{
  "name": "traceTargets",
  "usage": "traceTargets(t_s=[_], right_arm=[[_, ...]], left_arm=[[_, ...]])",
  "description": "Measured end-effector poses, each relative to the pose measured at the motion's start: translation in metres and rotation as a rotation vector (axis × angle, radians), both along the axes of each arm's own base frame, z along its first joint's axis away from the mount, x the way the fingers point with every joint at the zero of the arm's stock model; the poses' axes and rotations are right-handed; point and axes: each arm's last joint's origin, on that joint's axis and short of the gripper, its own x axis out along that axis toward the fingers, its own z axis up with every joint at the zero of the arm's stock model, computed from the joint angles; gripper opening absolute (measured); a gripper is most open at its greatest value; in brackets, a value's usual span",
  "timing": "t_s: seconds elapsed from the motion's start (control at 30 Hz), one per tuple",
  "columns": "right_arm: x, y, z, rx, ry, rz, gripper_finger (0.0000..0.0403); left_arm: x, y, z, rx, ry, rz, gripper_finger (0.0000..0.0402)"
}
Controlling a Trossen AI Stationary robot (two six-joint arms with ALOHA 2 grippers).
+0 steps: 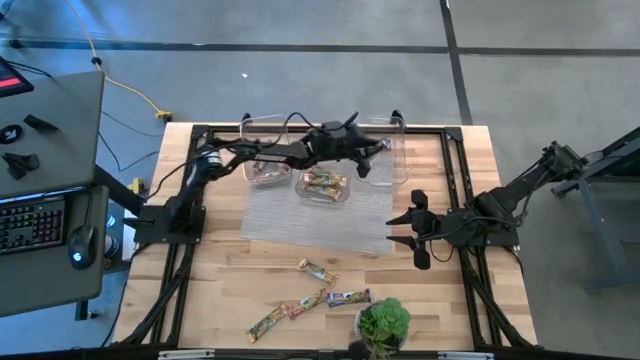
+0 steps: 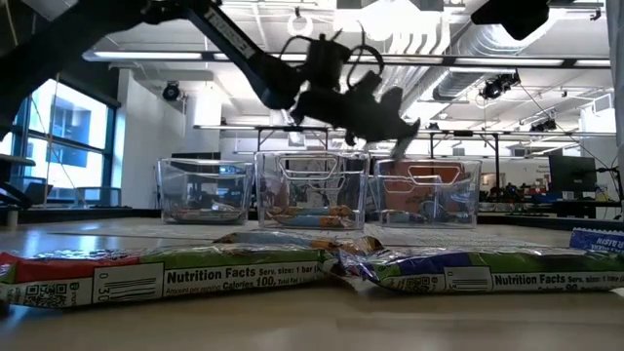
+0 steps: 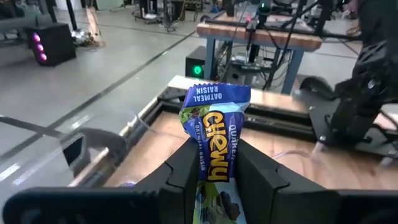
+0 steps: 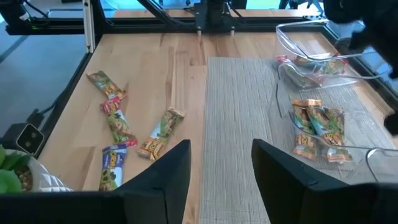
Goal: Pick and place Granola Bars by type
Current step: Put the blue granola bar into the right transparent bin, then put the orange granola bar into the middle transparent bin
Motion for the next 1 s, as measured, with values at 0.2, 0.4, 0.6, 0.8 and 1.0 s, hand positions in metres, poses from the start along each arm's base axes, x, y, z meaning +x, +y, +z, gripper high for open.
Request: traceTargets(t_s=[0.2,0.4,0.6,0.8,1.0], right_arm=[[0.0,0.0,0.0,0.006,0.001,0.001,0.0156],[0.0,0.0,0.001,0.009,-0.007,0.0,0.0156],[0.0,0.0,0.001,0.011,-0.009,0.0,0.0157],[0.001,0.0,0.001,0.019,-0.011,-0.003,0.0155],[0.0,0.0,0.001,0.057,-0.008,-0.019,0.0154]], left_arm=[[0.014,0.006,-0.016,-0.006,0.035,0.011,0.0086],[0.015,0.007,-0.02,0.001,0.073,0.043,0.0109],[0.014,0.007,-0.022,-0.008,0.096,0.053,0.0176],[0.013,0.001,0.002,-0.005,0.012,0.019,0.0208],[-0.003,-0.017,0.062,0.004,-0.052,-0.084,0.0209]])
